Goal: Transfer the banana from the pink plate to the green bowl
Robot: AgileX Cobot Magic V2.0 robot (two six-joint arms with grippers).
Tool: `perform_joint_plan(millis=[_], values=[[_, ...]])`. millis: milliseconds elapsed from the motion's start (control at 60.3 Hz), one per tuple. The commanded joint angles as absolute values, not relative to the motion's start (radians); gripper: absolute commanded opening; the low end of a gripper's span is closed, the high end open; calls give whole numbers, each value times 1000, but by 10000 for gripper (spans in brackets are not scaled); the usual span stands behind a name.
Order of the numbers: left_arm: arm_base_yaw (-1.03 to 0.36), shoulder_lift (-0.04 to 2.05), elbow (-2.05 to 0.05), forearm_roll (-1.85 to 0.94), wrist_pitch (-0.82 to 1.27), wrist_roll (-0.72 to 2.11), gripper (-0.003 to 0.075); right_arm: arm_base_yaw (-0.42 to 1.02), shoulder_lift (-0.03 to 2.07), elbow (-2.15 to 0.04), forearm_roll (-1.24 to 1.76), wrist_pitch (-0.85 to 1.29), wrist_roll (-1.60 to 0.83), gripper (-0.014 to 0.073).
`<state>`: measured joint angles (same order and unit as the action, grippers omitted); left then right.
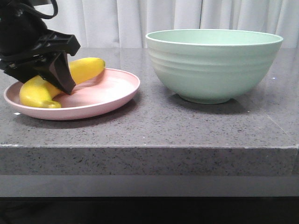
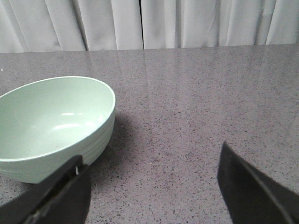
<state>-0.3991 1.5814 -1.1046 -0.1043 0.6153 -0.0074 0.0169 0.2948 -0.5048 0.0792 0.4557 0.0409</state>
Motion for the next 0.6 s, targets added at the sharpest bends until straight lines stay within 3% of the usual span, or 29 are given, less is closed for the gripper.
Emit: perform_joint_plan(millis=[0,265,580], values=[[-406,1547,-1138,-118,544,-16,243,14,312,-541,71,383,33,576],[-406,1529,-1138,-118,441,-17,155,14,312,-541,71,384,33,576],[-453,1326,-1186,-132,460,-17,144,14,312,-541,92,384,33,576]])
